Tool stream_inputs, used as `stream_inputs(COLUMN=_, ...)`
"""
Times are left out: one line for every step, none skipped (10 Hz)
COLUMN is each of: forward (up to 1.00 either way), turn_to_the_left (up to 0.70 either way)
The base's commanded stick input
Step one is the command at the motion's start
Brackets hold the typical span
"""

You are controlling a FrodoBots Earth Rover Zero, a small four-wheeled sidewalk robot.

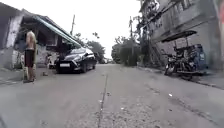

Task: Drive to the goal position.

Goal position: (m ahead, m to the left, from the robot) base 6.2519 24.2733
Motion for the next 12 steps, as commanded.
stream_inputs(forward=1.00, turn_to_the_left=-0.40)
stream_inputs(forward=1.00, turn_to_the_left=-0.40)
stream_inputs(forward=1.00, turn_to_the_left=-0.40)
stream_inputs(forward=1.00, turn_to_the_left=-0.40)
stream_inputs(forward=1.00, turn_to_the_left=-0.40)
stream_inputs(forward=1.00, turn_to_the_left=-0.40)
stream_inputs(forward=1.00, turn_to_the_left=-0.40)
stream_inputs(forward=1.00, turn_to_the_left=-0.29)
stream_inputs(forward=1.00, turn_to_the_left=0.05)
stream_inputs(forward=1.00, turn_to_the_left=0.03)
stream_inputs(forward=1.00, turn_to_the_left=0.00)
stream_inputs(forward=1.00, turn_to_the_left=0.00)
